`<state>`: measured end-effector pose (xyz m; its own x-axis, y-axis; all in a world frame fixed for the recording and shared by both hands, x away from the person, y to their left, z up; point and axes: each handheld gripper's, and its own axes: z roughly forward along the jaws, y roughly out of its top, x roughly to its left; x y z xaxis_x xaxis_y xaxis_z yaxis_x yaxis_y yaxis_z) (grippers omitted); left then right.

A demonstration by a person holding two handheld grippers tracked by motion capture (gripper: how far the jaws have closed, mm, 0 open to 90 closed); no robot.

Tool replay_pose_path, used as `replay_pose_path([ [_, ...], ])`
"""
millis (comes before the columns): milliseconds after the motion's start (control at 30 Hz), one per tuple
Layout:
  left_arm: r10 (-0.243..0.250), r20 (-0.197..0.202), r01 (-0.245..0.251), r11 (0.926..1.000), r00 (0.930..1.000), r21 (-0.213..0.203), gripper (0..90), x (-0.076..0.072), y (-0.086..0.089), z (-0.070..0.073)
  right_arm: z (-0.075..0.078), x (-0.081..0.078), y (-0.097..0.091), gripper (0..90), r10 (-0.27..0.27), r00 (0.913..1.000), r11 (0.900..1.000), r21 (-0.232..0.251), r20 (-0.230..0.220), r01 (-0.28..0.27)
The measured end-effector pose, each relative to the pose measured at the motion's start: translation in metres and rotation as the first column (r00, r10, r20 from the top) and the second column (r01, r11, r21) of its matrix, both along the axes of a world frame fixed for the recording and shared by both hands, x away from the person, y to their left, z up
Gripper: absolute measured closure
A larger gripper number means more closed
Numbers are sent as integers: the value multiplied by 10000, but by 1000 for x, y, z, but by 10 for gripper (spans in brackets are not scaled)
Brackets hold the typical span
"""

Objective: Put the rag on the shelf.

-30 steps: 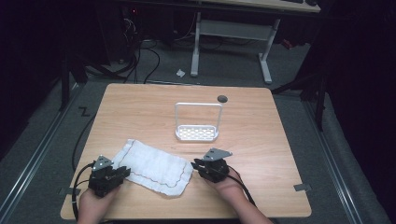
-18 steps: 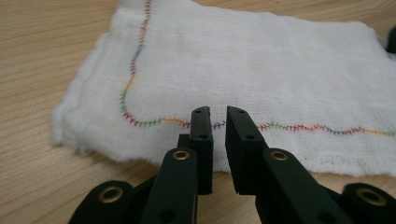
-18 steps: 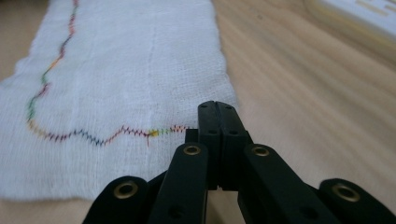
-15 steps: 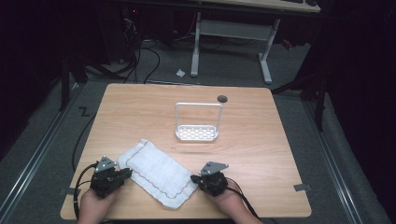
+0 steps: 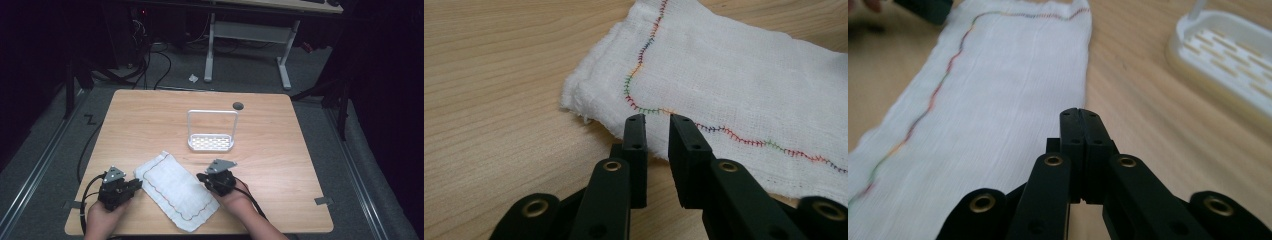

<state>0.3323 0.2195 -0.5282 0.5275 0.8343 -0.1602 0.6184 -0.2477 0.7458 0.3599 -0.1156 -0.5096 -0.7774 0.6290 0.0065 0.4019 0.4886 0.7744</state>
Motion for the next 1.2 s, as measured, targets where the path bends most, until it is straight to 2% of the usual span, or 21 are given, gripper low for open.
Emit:
replay_pose_path([
  [33, 0, 0, 0, 10000, 10000, 0, 778, 0, 0, 0, 0, 0, 0, 900, 0, 10000, 10000, 0, 0, 0],
  [67, 20, -13, -20, 10000, 10000, 6, 777, -1, 1, 0, -2, 17, 15, 900, 88, 9998, 9999, -117, -190, -91],
  [133, 24, -17, -24, 10000, 10000, 22, 777, -1, 1, 0, -3, 24, 23, 900, 152, 9995, 9997, -175, -274, -157],
  [167, 40, -4, -40, 10000, 10000, -16, 774, -2, 3, -1, -6, 35, 36, 900, 311, 9985, 9990, -319, -452, -325],
  [300, 94, -35, -94, 9999, 9999, -131, 751, -2, 5, -1, -12, 41, 51, 900, 443, 9975, 9965, -681, -544, -479],
  [367, 122, -33, -123, 9996, 9999, -242, 747, -2, 7, 0, -17, 41, 51, 900, 340, 9971, 9946, -951, -683, -405],
  [467, 107, 6, -107, 9996, 9999, -251, 741, -2, 7, 1, -19, 38, 43, 900, 295, 9972, 9964, -776, -693, -349],
  [567, 37, 34, -36, 9997, 10000, -247, 737, -2, 6, 1, -19, 30, 31, 900, 226, 9980, 9953, -931, -598, -281],
  [633, 6, -54, -8, 9993, 10000, -377, 733, -3, 4, 2, -19, 20, 15, 900, 79, 9988, 9953, -964, -478, -125],
  [667, -76, -127, 64, 9959, 9999, -899, 733, -4, -1, 4, -20, 16, 8, 900, 32, 9992, 9954, -954, -388, -69],
  [733, -341, -221, 312, 9924, 9992, -1187, 724, -4, -15, 7, -21, 10, -5, 900, -65, 9994, 9961, -882, -346, 34],
  [767, -341, -221, 312, 9924, 9992, -1187, 722, -4, -15, 7, -21, 10, -5, 900, -65, 9994, 9961, -882, -346, 34],
  [800, -729, -180, 700, 9892, 9972, -1285, 721, -3, -35, 9, -22, 1, -21, 900, -270, 9992, 9963, -818, -293, 245],
  [833, -1018, -201, 985, 9873, 9946, -1243, 717, -2, -47, 10, -22, -3, -28, 900, -377, 9988, 9966, -745, -324, 352],
  [867, -1018, -201, 985, 9873, 9946, -1243, 712, -2, -47, 10, -23, -6, -36, 900, -510, 9981, 9966, -670, -354, 486],
  [900, -1333, -222, 1301, 9854, 9908, -1103, 712, 0, -60, 11, -23, -6, -36, 900, -510, 9981, 9966, -670, -354, 486],
  [933, -1620, -187, 1597, 9830, 9866, -904, 708, 0, -73, 11, -24, -14, -50, 900, -690, 9970, 9964, -522, -336, 672],
  [967, -1864, -149, 1845, 9791, 9824, -850, 708, 2, -84, 10, -24, -14, -50, 900, -690, 9970, 9964, -522, -336, 672],
  [1000, -2246, -184, 2226, 9718, 9743, -781, 708, 4, -104, 8, -25, -20, -63, 900, -887, 9953, 9953, -422, -381, 871],
  [1067, -2640, -133, 2629, 9633, 9644, -542, 708, 5, -126, 5, -25, -24, -72, 900, -1019, 9940, 9943, -366, -387, 1005],
  [1200, -2964, -296, 2951, 9546, 9546, -407, 710, 3, -144, -2, -26, -29, -82, 900, -1123, 9929, 9934, -294, -392, 1112],
])
